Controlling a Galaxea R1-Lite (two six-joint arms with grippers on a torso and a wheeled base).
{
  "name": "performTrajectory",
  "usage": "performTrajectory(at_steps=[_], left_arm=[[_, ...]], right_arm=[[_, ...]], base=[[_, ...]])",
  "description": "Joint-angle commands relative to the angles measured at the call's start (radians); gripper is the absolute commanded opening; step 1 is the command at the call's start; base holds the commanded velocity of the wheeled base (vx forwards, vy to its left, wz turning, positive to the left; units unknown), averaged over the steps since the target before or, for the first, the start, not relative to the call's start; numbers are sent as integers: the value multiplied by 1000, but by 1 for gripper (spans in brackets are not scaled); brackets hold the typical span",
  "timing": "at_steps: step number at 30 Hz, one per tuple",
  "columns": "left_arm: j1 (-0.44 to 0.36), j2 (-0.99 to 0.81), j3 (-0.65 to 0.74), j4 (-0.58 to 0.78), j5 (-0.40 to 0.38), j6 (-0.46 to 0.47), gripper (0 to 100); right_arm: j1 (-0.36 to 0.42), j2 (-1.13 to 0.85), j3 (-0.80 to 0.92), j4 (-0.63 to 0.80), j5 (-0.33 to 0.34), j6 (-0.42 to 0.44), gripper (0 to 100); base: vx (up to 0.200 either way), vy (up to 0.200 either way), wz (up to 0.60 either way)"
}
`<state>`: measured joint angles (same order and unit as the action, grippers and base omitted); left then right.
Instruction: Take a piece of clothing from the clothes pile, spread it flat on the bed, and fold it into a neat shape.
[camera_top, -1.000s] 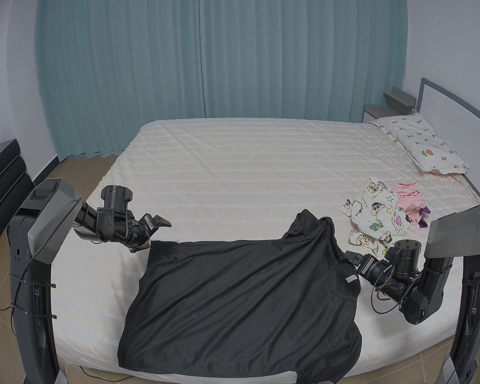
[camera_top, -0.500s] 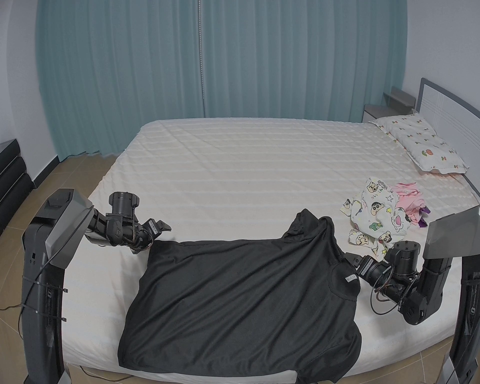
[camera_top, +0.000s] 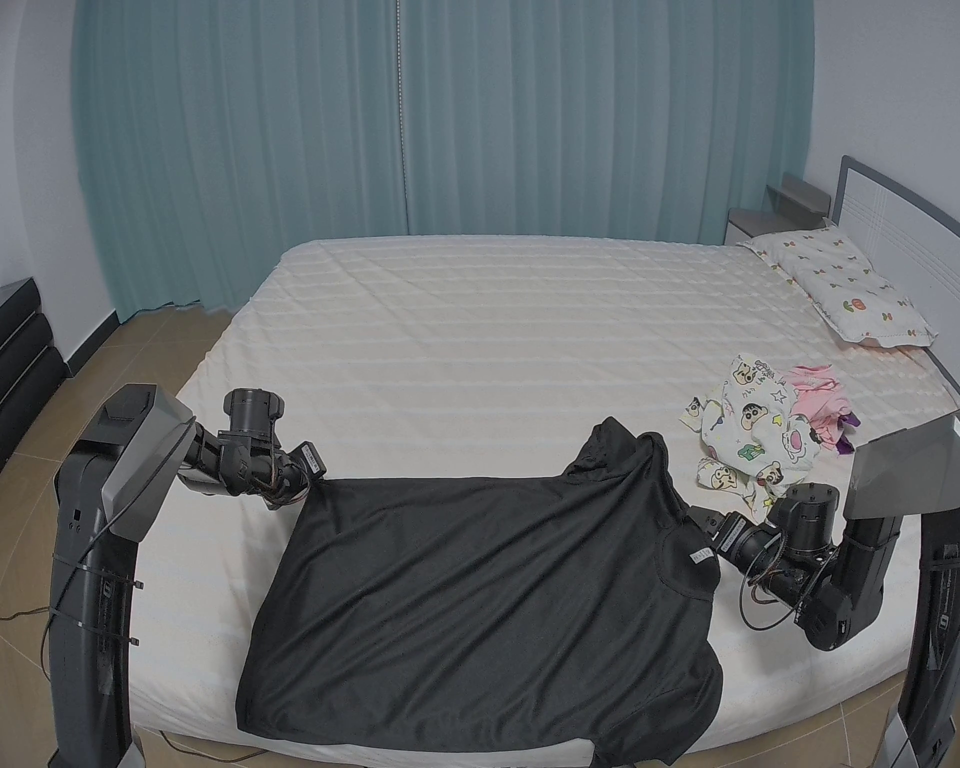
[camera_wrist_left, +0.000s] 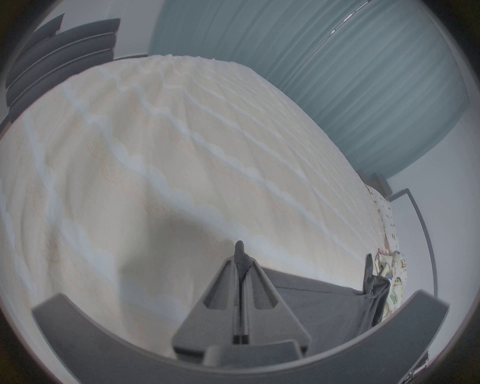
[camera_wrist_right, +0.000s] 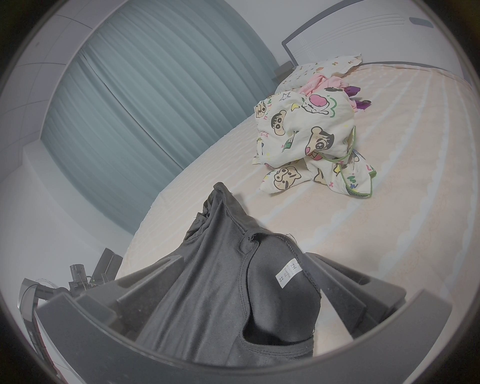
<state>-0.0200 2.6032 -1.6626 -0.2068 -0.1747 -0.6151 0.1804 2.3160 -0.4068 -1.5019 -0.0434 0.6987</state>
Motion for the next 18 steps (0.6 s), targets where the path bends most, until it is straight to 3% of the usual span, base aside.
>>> performTrajectory(at_steps=[1, 18], left_arm=[[23, 8, -59, 0, 47, -5, 0], [58, 52, -149, 0, 57, -5, 0]], right_arm=[[1, 10, 0, -3, -1, -1, 100], [1, 25, 5, -40, -1, 1, 100]], base=[[0, 0, 0], [0, 0, 0]])
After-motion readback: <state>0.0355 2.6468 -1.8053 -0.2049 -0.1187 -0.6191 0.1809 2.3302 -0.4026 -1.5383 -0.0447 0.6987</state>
